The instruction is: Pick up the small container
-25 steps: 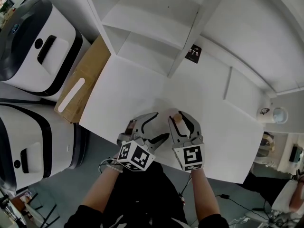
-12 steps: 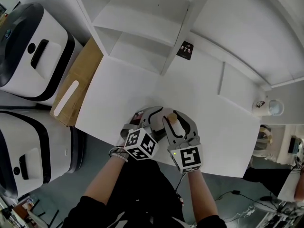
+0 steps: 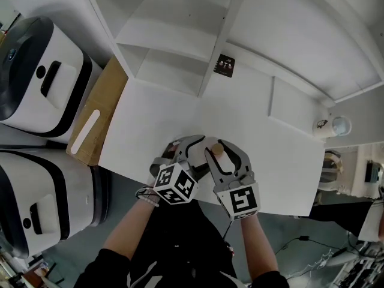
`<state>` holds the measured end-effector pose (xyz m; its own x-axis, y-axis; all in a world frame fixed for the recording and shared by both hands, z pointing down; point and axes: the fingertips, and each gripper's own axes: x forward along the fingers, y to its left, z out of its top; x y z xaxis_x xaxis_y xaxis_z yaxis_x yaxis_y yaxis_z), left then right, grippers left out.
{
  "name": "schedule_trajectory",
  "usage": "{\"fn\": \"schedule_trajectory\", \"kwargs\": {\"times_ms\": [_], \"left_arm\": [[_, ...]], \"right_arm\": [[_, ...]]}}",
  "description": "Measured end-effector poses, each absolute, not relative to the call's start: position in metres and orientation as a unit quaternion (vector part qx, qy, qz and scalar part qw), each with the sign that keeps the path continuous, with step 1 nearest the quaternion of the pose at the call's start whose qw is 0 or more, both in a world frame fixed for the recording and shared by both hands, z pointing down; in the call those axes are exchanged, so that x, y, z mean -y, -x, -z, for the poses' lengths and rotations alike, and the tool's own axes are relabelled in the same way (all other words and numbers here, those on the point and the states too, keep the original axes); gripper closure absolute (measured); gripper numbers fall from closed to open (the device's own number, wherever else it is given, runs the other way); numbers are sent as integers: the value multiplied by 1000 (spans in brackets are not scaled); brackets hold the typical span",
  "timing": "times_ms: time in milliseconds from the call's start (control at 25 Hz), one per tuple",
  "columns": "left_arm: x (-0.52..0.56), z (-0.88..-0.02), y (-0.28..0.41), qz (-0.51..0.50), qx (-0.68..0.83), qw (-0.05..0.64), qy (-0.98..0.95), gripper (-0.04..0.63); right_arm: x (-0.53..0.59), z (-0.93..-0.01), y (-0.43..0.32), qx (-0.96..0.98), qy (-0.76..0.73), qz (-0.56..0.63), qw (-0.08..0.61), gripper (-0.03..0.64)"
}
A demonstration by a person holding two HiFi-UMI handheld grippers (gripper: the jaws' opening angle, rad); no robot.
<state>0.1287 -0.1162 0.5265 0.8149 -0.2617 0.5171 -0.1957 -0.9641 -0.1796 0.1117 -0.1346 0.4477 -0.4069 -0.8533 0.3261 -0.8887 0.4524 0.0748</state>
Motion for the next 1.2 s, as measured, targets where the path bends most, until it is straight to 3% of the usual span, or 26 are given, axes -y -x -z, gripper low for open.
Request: {"fn": "schedule_trajectory", "kwargs": {"times_ms": [1200], "left_arm": [[109, -410, -129, 255, -137, 129, 948, 233]], "right_arm": [[117, -327, -106, 839, -526, 43, 128, 469]]}}
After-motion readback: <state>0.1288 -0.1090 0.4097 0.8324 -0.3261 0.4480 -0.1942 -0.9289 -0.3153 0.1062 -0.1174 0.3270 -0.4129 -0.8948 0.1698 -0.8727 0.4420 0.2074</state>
